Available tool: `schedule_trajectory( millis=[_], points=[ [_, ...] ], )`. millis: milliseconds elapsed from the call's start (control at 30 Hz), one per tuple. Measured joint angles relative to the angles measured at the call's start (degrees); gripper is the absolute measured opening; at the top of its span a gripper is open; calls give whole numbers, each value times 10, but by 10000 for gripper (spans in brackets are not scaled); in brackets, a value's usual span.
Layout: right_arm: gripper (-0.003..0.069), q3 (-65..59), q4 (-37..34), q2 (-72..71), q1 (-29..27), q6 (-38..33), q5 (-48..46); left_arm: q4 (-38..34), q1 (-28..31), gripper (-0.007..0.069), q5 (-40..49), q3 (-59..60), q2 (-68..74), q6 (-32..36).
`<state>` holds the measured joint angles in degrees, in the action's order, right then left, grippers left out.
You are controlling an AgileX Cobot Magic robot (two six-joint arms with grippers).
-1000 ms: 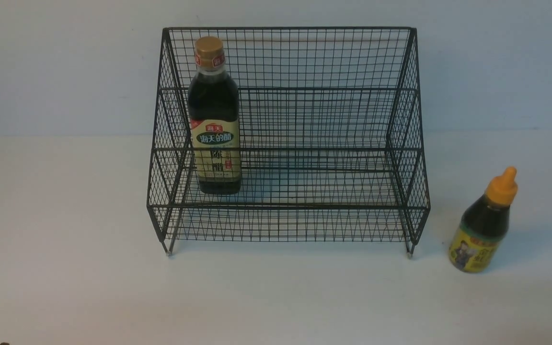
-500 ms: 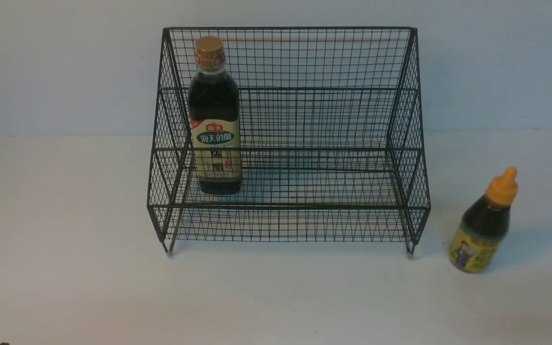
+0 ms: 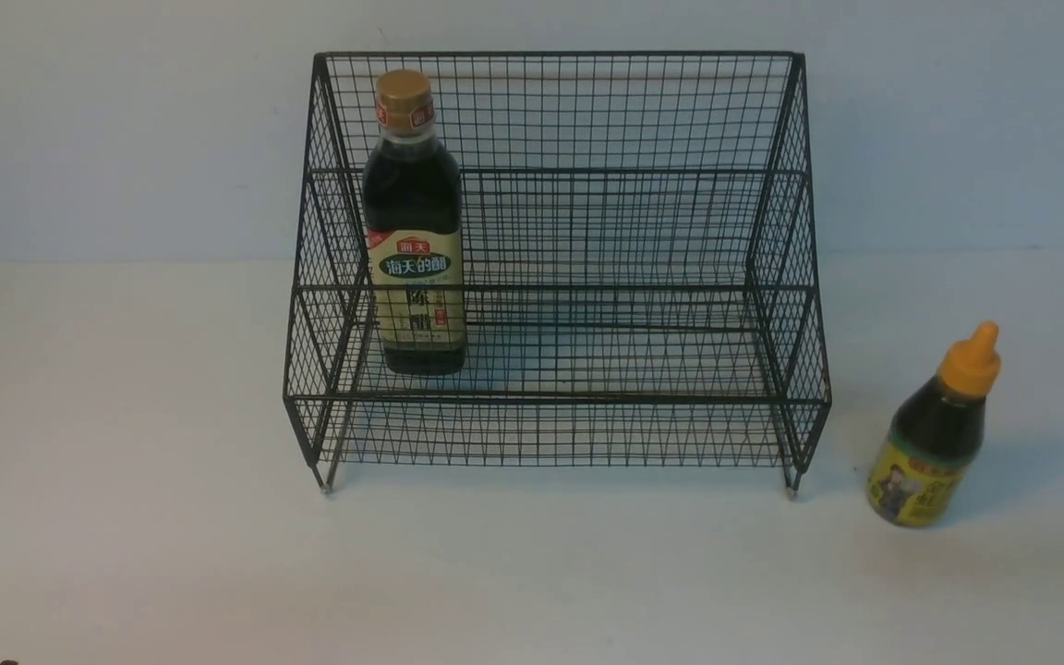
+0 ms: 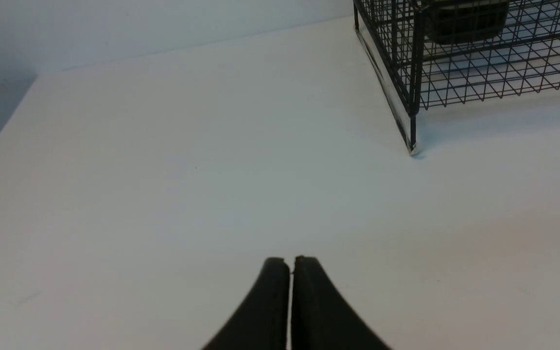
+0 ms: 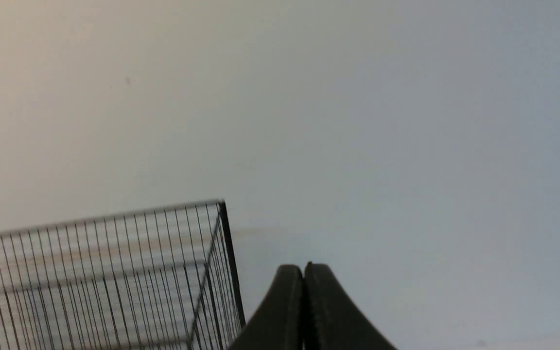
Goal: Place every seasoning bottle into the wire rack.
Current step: Use the right arm to grab the condiment bottle closest to it
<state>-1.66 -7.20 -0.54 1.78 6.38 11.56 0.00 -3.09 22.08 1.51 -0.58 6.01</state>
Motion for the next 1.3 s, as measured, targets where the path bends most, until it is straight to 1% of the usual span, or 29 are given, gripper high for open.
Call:
schedule_trajectory(
  millis=[33, 67, 133, 167, 233, 367, 433, 467, 500, 533, 567, 600, 633, 667, 767, 800, 833, 900, 933, 1000, 1100, 1300],
  points=[
    [-15, 0, -2, 2, 0, 9, 5, 0, 0, -5, 0, 0, 0, 0],
    [-15, 3, -3, 19, 0, 42, 44, 0, 0, -5, 0, 0, 0, 0],
    [-15, 18, 14, 68, 0, 62, 58, 0, 0, -5, 0, 0, 0, 0],
    [-15, 18, 16, 73, 0, 62, 59, 0, 0, -5, 0, 0, 0, 0],
    [-15, 41, 42, 150, 0, 67, 77, 0, 0, -5, 0, 0, 0, 0],
    [-15, 72, 60, 285, 0, 70, 163, 0, 0, -5, 0, 0, 0, 0],
    [-14, 88, 78, 362, 0, 70, 212, 0, 0, -5, 0, 0, 0, 0],
    [-9, 103, 99, 407, 0, 71, 244, 0, 0, -5, 0, 0, 0, 0],
    [-9, 103, 99, 407, 0, 71, 244, 0, 0, -5, 0, 0, 0, 0],
    [1, 117, 121, 458, 0, 71, 269, 0, 0, -5, 0, 0, 0, 0],
    [6, 119, 126, 472, 0, 71, 273, 0, 0, -5, 0, 0, 0, 0],
    [35, 139, 149, 533, 0, 71, 297, 0, 0, -5, 0, 0, 0, 0],
    [62, 147, 157, 571, 0, 71, 307, 0, 0, -5, 0, 0, 0, 0],
    [67, 150, 158, 577, 0, 71, 310, 0, 0, -5, 0, 0, 0, 0],
    [180, 170, 153, 669, 0, 71, 350, 0, 0, -5, 0, 0, 0, 0],
    [202, 173, 153, 692, 0, 71, 359, 0, 0, -5, 0, 0, 0, 0],
    [239, 180, 153, 714, 0, 71, 377, 0, 0, -5, 0, 0, 0, 0],
    [305, 192, 158, 747, 1, 71, 399, 0, 0, -5, 0, 0, 0, 0],
    [349, 199, 164, 773, 1, 71, 407, 0, 0, -5, 0, 0, 0, 0],
    [395, 208, 165, 802, 2, 70, 412, 0, 0, -5, 0, 0, 0, 0],
    [436, 217, 159, 839, 2, 70, 414, 0, 0, -5, 0, 0, 0, 0],
    [448, 237, 161, 895, 2, 71, 417, 0, 0, -5, 0, 0, 0, 0]
  ],
)
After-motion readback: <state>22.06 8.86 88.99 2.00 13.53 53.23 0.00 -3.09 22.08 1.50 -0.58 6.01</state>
